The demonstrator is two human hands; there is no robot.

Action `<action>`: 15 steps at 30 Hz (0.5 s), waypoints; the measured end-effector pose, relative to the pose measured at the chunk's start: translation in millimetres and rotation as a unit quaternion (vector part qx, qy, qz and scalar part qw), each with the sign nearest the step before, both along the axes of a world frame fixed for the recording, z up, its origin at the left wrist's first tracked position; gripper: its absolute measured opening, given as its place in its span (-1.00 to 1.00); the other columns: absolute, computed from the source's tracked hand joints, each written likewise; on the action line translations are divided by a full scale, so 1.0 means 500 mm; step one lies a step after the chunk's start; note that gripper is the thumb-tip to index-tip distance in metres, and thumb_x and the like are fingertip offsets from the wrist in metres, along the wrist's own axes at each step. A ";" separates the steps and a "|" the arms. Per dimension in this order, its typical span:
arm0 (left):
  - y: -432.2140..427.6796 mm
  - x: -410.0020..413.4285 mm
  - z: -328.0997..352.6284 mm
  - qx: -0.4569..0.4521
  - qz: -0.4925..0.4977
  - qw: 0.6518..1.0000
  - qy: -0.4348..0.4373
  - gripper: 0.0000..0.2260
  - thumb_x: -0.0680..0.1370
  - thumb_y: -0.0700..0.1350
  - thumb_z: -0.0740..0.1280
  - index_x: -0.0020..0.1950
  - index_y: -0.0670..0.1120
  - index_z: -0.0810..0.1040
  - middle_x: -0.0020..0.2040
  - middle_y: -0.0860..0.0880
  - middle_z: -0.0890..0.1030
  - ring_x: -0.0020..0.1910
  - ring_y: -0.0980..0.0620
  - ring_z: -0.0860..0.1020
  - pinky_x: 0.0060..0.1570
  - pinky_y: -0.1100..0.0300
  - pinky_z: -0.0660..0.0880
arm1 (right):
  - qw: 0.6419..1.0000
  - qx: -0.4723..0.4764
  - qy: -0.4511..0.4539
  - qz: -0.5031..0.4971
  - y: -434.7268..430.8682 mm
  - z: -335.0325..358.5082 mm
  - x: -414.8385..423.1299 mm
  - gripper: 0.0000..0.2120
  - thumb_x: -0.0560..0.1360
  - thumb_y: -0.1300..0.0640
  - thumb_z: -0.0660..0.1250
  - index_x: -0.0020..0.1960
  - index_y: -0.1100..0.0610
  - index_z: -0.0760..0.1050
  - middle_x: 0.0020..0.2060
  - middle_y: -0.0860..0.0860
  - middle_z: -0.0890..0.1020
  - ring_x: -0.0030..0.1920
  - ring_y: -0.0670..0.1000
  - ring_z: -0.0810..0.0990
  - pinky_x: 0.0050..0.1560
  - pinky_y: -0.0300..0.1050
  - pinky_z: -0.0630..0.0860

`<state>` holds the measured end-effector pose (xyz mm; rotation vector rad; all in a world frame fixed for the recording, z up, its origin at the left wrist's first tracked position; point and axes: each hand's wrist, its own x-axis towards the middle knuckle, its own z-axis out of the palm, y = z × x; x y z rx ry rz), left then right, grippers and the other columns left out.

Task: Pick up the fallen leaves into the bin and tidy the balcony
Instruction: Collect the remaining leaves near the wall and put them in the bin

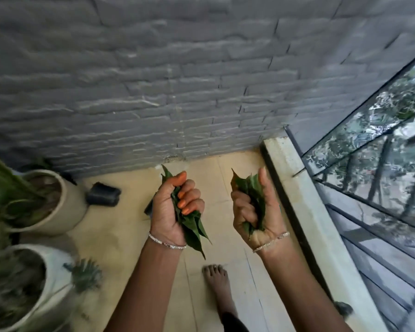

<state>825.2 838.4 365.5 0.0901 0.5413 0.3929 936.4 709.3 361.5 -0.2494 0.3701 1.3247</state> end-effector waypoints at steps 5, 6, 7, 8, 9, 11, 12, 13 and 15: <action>-0.048 -0.152 0.252 0.017 -0.004 0.999 -0.033 -0.73 0.56 -0.09 0.25 -0.34 -0.02 0.35 -0.45 0.09 0.26 -0.60 0.18 0.27 -0.65 0.37 0.26 | 0.998 -0.005 -0.062 0.015 -0.064 0.287 -0.112 -0.49 0.33 0.34 0.54 0.16 0.12 0.38 -0.45 -0.08 0.23 -0.56 -0.15 0.16 -0.72 -0.32 0.21; -0.059 -0.188 0.301 0.023 -0.003 0.999 -0.043 -0.75 0.52 -0.11 0.33 -0.32 -0.02 0.36 -0.45 0.09 0.27 -0.59 0.19 0.28 -0.64 0.36 0.28 | 0.996 -0.018 -0.081 0.020 -0.080 0.342 -0.137 -0.53 0.32 0.37 0.53 0.12 0.14 0.40 -0.46 -0.08 0.24 -0.57 -0.15 0.17 -0.72 -0.32 0.22; -0.065 -0.218 0.340 0.029 0.001 0.998 -0.061 -0.74 0.46 -0.13 0.42 -0.30 -0.01 0.36 -0.44 0.09 0.28 -0.58 0.19 0.29 -0.63 0.36 0.30 | 0.996 -0.017 -0.089 0.024 -0.090 0.382 -0.159 -0.57 0.31 0.37 0.53 0.08 0.15 0.43 -0.47 -0.09 0.23 -0.56 -0.16 0.16 -0.72 -0.32 0.22; -0.071 -0.253 0.387 0.039 0.009 0.996 -0.080 -0.71 0.40 -0.15 0.50 -0.29 -0.01 0.36 -0.44 0.09 0.29 -0.57 0.19 0.30 -0.62 0.35 0.31 | 0.995 -0.004 -0.089 0.035 -0.101 0.426 -0.185 -0.61 0.32 0.35 0.54 0.05 0.17 0.47 -0.47 -0.10 0.22 -0.55 -0.17 0.15 -0.71 -0.31 0.22; -0.078 -0.284 0.426 0.048 0.015 0.994 -0.093 -0.69 0.38 -0.15 0.53 -0.27 -0.02 0.37 -0.44 0.09 0.29 -0.57 0.19 0.31 -0.62 0.35 0.31 | 0.996 0.005 -0.078 0.044 -0.109 0.462 -0.210 -0.65 0.33 0.31 0.54 0.05 0.19 0.50 -0.47 -0.11 0.21 -0.54 -0.17 0.14 -0.70 -0.30 0.23; -0.097 -0.347 0.503 0.064 0.029 0.991 -0.112 -0.71 0.39 -0.13 0.52 -0.27 -0.02 0.39 -0.43 0.08 0.30 -0.56 0.18 0.32 -0.60 0.35 0.31 | 0.996 0.014 -0.064 0.067 -0.121 0.531 -0.261 -0.77 0.42 0.21 0.48 0.03 0.19 0.52 -0.48 -0.11 0.21 -0.55 -0.17 0.16 -0.68 -0.29 0.25; -0.108 -0.374 0.538 0.069 0.039 0.989 -0.121 -0.74 0.41 -0.12 0.50 -0.27 -0.02 0.41 -0.43 0.08 0.30 -0.55 0.18 0.32 -0.59 0.35 0.32 | 0.994 0.012 -0.076 0.073 -0.125 0.561 -0.285 -0.86 0.49 0.15 0.40 0.00 0.17 0.52 -0.50 -0.10 0.22 -0.57 -0.15 0.19 -0.68 -0.29 0.25; -0.121 -0.408 0.574 0.078 0.052 0.989 -0.118 -0.76 0.44 -0.10 0.47 -0.28 -0.03 0.42 -0.43 0.09 0.30 -0.55 0.18 0.32 -0.59 0.35 0.32 | 0.992 0.008 -0.094 0.082 -0.130 0.597 -0.315 -0.88 0.55 0.10 0.31 -0.02 0.16 0.50 -0.52 -0.09 0.25 -0.59 -0.14 0.23 -0.68 -0.29 0.25; -0.138 -0.451 0.614 0.091 0.070 0.988 -0.105 -0.78 0.50 -0.05 0.39 -0.28 -0.03 0.41 -0.44 0.09 0.29 -0.56 0.18 0.32 -0.59 0.35 0.33 | 0.987 0.004 -0.123 0.101 -0.121 0.642 -0.347 -0.78 0.62 0.03 0.16 -0.07 0.14 0.47 -0.52 -0.07 0.29 -0.60 -0.12 0.27 -0.68 -0.29 0.25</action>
